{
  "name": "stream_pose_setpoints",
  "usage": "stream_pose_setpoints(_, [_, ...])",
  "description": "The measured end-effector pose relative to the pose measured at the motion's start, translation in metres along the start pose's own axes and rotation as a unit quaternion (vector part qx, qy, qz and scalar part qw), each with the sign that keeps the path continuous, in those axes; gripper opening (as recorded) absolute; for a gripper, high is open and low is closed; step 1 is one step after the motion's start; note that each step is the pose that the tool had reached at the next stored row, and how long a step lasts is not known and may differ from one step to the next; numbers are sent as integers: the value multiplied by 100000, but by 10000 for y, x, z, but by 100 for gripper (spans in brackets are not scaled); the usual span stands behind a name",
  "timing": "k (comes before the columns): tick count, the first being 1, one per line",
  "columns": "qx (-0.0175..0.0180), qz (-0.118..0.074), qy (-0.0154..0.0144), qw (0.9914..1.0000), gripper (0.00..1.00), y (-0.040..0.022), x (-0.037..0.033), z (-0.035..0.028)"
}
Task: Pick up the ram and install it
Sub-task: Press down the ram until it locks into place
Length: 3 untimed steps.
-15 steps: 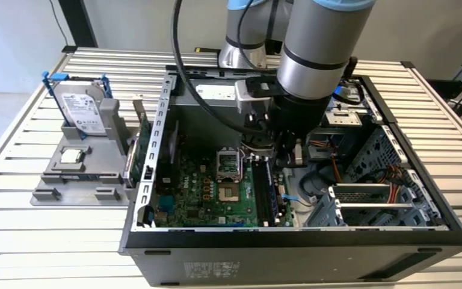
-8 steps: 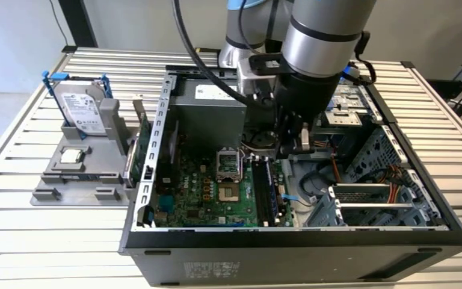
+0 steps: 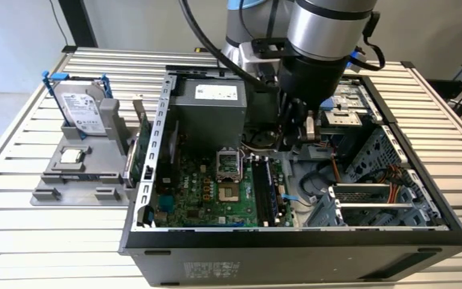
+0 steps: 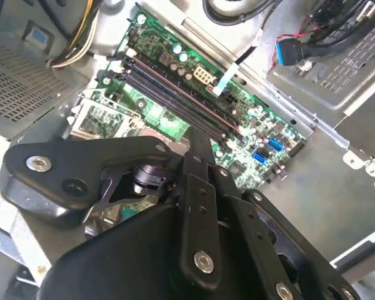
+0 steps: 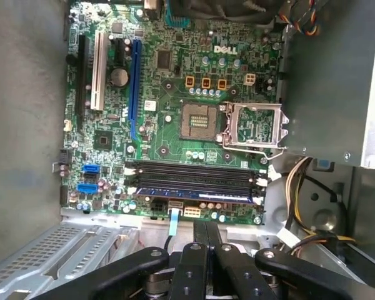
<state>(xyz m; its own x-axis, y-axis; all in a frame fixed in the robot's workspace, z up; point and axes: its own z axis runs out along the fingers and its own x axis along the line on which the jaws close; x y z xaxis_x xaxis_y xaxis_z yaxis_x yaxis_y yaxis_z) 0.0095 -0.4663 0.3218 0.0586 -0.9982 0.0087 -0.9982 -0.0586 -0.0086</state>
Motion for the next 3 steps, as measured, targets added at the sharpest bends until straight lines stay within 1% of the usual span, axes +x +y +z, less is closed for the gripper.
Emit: stream_pose_setpoints(3, [-1,-1,8,100000,0,0,0,-5])
